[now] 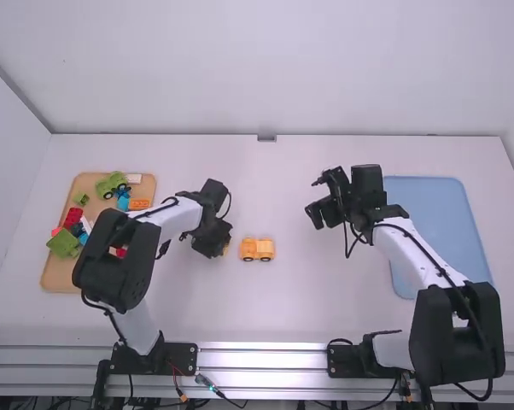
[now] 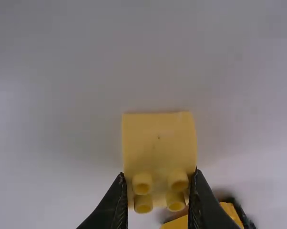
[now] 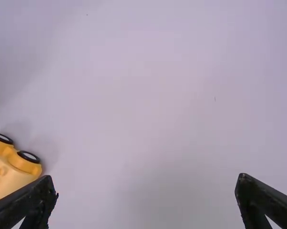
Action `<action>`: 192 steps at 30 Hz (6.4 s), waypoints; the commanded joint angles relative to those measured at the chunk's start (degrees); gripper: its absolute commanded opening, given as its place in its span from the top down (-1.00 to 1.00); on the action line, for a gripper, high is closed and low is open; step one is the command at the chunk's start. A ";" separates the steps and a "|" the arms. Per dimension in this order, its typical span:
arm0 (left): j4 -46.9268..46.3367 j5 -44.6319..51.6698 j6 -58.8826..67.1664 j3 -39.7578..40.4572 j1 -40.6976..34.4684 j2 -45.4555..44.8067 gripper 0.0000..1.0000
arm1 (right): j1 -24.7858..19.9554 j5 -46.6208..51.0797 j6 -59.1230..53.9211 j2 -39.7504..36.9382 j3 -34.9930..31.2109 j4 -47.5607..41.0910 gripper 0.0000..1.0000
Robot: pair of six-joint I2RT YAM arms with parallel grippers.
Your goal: Assemble lego blocks to make yellow taxi
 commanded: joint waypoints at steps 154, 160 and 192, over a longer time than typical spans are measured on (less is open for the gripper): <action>15.28 39.30 168.25 -8.46 22.84 8.07 0.42 | 6.03 -33.38 -22.93 16.09 -14.71 31.52 -0.98; 14.86 37.83 168.25 -8.46 22.84 8.07 0.56 | 6.08 -33.35 -22.77 16.09 -14.71 31.52 -0.97; 3.30 40.79 159.27 2.10 22.08 8.07 0.96 | 11.23 -36.02 -22.45 34.34 -13.94 52.72 -0.99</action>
